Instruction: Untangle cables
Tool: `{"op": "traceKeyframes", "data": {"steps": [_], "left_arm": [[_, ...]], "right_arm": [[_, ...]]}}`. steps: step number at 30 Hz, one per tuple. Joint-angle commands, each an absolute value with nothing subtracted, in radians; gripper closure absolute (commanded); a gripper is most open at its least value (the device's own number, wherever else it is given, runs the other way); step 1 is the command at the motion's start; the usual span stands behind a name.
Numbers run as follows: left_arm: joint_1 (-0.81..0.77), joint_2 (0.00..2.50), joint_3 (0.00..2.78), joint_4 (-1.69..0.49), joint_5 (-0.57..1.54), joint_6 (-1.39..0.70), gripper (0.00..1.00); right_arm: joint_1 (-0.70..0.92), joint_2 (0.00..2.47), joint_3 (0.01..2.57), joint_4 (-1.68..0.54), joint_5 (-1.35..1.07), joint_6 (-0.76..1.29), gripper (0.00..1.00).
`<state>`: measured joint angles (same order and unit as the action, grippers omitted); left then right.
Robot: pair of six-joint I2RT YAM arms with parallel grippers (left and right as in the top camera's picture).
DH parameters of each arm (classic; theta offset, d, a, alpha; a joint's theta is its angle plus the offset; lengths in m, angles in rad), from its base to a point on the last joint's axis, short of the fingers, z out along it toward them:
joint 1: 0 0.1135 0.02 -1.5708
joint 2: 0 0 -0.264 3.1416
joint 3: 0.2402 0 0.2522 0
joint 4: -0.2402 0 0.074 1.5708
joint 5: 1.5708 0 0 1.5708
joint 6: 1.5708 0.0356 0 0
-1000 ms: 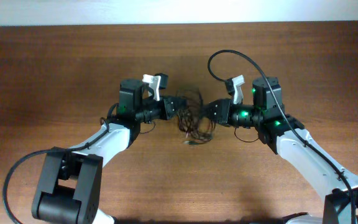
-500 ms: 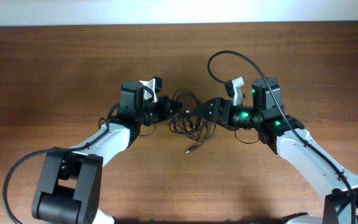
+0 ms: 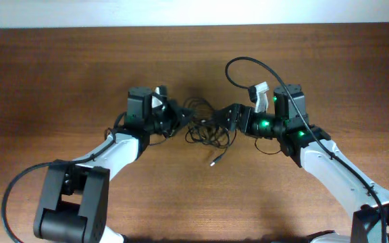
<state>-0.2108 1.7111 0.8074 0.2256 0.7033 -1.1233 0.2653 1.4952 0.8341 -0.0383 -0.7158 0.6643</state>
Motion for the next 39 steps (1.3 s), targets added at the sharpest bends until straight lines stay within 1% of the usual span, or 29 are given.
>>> {"op": "traceKeyframes", "data": {"steps": [1, 2, 3, 6, 8, 10, 11, 12, 13, 15, 17, 19, 20, 23, 24, 25, 26, 27, 28, 29, 30, 31, 32, 34, 35, 36, 37, 38, 39], "left_arm": [[-0.136, 1.708, 0.807, 0.231, 0.801, -1.246, 1.0], [-0.104, 1.708, 0.807, 0.231, 0.834, -1.246, 1.0], [-0.084, 1.708, 0.807, 0.235, 0.859, -1.246, 1.0], [-0.042, 1.692, 0.807, 0.334, 0.872, -1.287, 1.0], [-0.03, 1.671, 0.807, 0.492, 0.876, -1.295, 1.0], [-0.03, 1.66, 0.807, 0.509, 0.876, -1.296, 1.0], [-0.03, 1.66, 0.807, 0.509, 0.878, -1.298, 1.0], [-0.03, 1.66, 0.807, 0.509, 0.902, -1.299, 1.0], [-0.03, 1.66, 0.807, 0.508, 0.939, -1.298, 1.0], [-0.03, 1.66, 0.807, 0.508, 0.982, -1.315, 1.0], [-0.033, 1.66, 0.807, 0.509, 1.027, -1.343, 1.0], [-0.053, 1.66, 0.807, 0.508, 1.034, -1.343, 1.0], [-0.071, 1.66, 0.807, 0.508, 1.034, -1.343, 1.0], [-0.079, 1.66, 0.807, 0.508, 1.062, -1.335, 1.0], [-0.079, 1.66, 0.807, 0.508, 1.068, -1.335, 1.0], [-0.079, 1.66, 0.807, 0.508, 1.069, -1.335, 1.0], [-0.078, 1.66, 0.807, 0.508, 1.065, -1.33, 1.0], [-0.078, 1.66, 0.807, 0.507, 1.04, -1.33, 1.0], [-0.078, 1.66, 0.807, 0.505, 1.02, -1.29, 0.94], [-0.078, 1.66, 0.807, 0.472, 0.998, -1.205, 0.78], [-0.078, 1.66, 0.807, 0.402, 0.969, -1.132, 0.7], [-0.078, 1.66, 0.807, 0.284, 0.912, -1.07, 0.32], [-0.078, 1.66, 0.807, 0.117, 0.828, -1.022, 0.01], [-0.078, 1.66, 0.807, -0.149, 0.721, -1.015, 0.01], [-0.078, 1.66, 0.807, -0.205, 0.716, -1.015, 0.0], [-0.078, 1.66, 0.807, -0.233, 0.716, -1.016, 0.23], [-0.078, 1.66, 0.807, -0.257, 0.717, -1.016, 0.5], [-0.081, 1.66, 0.807, -0.264, 0.717, -1.033, 0.58], [-0.094, 1.66, 0.807, -0.264, 0.746, -1.117, 0.6]], "right_arm": [[0.267, 1.495, 0.836, -0.009, -0.56, 0.648, 0.02], [0.268, 1.495, 0.836, -0.012, -0.696, 0.647, 0.02], [0.268, 1.495, 0.836, -0.011, -0.723, 0.648, 0.01], [0.268, 1.488, 0.837, 0.085, -0.978, 0.661, 0.01], [0.286, 1.46, 0.837, 0.087, -1.082, 0.907, 0.02], [0.37, 1.46, 0.837, 0.085, -1.066, 0.982, 0.02], [0.439, 1.46, 0.836, 0.071, -0.974, 0.986, 0.14], [0.487, 1.462, 0.836, 0.016, -0.802, 1.079, 0.34], [0.503, 1.47, 0.836, 0.004, -0.68, 1.121, 0.45], [0.504, 1.489, 0.836, 0.026, -0.6, 1.147, 0.46], [0.504, 1.547, 0.836, 0.031, -0.513, 1.27, 0.53], [0.503, 1.604, 0.836, 0.096, -0.52, 1.281, 0.54], [0.503, 1.617, 0.836, 0.106, -0.521, 1.28, 0.58], [0.474, 1.617, 0.836, 0.109, -0.519, 1.28, 0.6], [0.456, 1.617, 0.836, 0.109, -0.528, 1.28, 0.69], [0.43, 1.617, 0.836, 0.109, -0.588, 1.279, 0.88], [0.423, 1.617, 0.836, 0.109, -0.628, 1.263, 0.96], [0.422, 1.617, 0.836, 0.109, -0.689, 1.2, 0.96], [0.422, 1.617, 0.836, 0.109, -0.753, 1.153, 0.96], [0.422, 1.617, 0.836, 0.109, -0.795, 1.127, 0.96], [0.42, 1.617, 0.836, 0.109, -0.844, 1.083, 0.96], [0.408, 1.617, 0.836, 0.109, -0.916, 1.045, 0.96], [0.389, 1.617, 0.836, 0.109, -0.955, 1.043, 0.96], [0.355, 1.617, 0.836, 0.11, -0.924, 1.043, 0.96], [0.342, 1.617, 0.836, 0.11, -0.912, 1.043, 0.96], [0.332, 1.617, 0.836, 0.11, -0.904, 1.043, 0.96], [0.328, 1.617, 0.836, 0.109, -0.897, 1.043, 0.96], [0.327, 1.617, 0.836, 0.109, -0.892, 1.043, 0.96], [0.328, 1.617, 0.836, 0.109, -0.889, 1.043, 0.96]]}}
